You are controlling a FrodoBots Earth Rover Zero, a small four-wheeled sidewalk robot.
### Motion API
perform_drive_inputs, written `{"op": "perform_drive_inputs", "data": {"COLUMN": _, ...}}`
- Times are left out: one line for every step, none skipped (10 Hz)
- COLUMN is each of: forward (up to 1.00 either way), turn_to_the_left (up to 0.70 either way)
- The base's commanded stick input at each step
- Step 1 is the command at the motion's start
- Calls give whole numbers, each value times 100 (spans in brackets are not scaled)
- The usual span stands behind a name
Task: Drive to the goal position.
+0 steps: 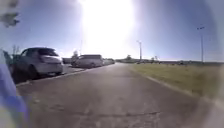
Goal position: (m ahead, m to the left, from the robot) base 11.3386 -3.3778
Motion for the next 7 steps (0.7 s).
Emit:
{"op": "perform_drive_inputs", "data": {"forward": 85, "turn_to_the_left": 0}}
{"op": "perform_drive_inputs", "data": {"forward": 85, "turn_to_the_left": 0}}
{"op": "perform_drive_inputs", "data": {"forward": 85, "turn_to_the_left": 0}}
{"op": "perform_drive_inputs", "data": {"forward": 85, "turn_to_the_left": 0}}
{"op": "perform_drive_inputs", "data": {"forward": 85, "turn_to_the_left": 0}}
{"op": "perform_drive_inputs", "data": {"forward": 85, "turn_to_the_left": 0}}
{"op": "perform_drive_inputs", "data": {"forward": 85, "turn_to_the_left": 0}}
